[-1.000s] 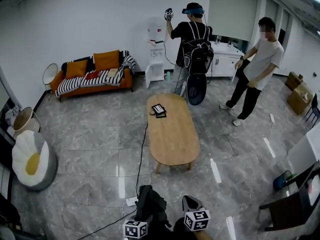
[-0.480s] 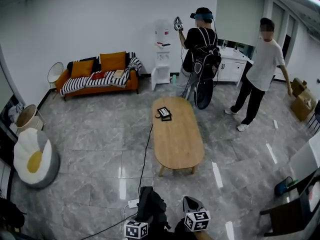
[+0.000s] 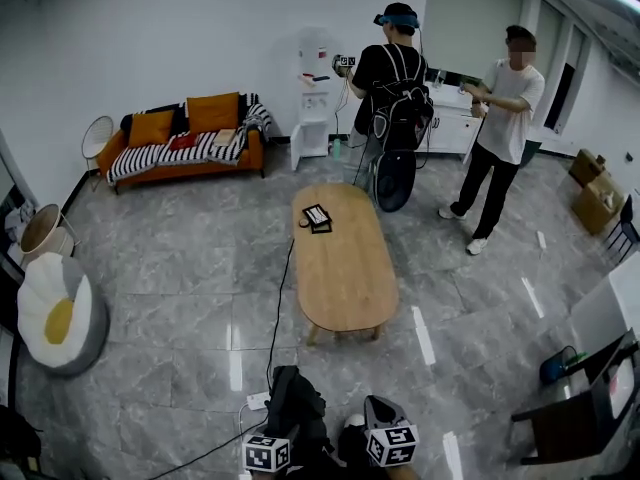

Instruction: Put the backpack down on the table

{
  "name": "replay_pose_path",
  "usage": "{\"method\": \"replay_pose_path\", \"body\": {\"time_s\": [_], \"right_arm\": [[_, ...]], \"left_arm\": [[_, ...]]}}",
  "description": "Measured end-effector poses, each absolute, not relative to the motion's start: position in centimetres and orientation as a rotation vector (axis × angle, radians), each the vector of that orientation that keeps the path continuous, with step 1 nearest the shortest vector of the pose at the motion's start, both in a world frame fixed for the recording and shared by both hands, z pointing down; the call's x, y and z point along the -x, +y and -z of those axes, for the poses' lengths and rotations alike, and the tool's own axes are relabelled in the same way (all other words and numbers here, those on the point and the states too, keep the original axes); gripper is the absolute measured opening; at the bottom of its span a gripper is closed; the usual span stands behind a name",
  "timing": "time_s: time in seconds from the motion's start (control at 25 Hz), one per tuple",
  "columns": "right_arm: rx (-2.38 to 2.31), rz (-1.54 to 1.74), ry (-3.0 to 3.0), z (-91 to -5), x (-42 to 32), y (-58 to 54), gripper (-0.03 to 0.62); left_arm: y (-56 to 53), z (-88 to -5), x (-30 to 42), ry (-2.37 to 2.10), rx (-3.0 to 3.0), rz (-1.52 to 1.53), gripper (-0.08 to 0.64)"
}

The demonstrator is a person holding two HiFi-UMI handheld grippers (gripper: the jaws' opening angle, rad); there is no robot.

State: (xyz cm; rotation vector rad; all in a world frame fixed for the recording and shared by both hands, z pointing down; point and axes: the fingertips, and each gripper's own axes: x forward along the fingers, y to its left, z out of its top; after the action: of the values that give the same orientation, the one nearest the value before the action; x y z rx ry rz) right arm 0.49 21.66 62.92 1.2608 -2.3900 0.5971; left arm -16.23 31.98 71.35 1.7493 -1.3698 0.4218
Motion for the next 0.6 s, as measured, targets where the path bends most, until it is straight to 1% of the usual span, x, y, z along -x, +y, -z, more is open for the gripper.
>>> {"method": "replay_pose_path", "body": {"time_s": [0.28, 0.6], "right_arm": [[-1.290, -0.615, -2.382, -63.7, -1.6, 19.5, 0.010], [-1.243, -0.637, -2.437, -63.5, 0.9, 11.9, 0.010]], "left_arm": [[29.2, -71.5, 15.8, -1.356, -1.760, -0.444, 0.123], [24.0, -71.6, 15.8, -1.341, -1.745, -0.467, 0.122]]}}
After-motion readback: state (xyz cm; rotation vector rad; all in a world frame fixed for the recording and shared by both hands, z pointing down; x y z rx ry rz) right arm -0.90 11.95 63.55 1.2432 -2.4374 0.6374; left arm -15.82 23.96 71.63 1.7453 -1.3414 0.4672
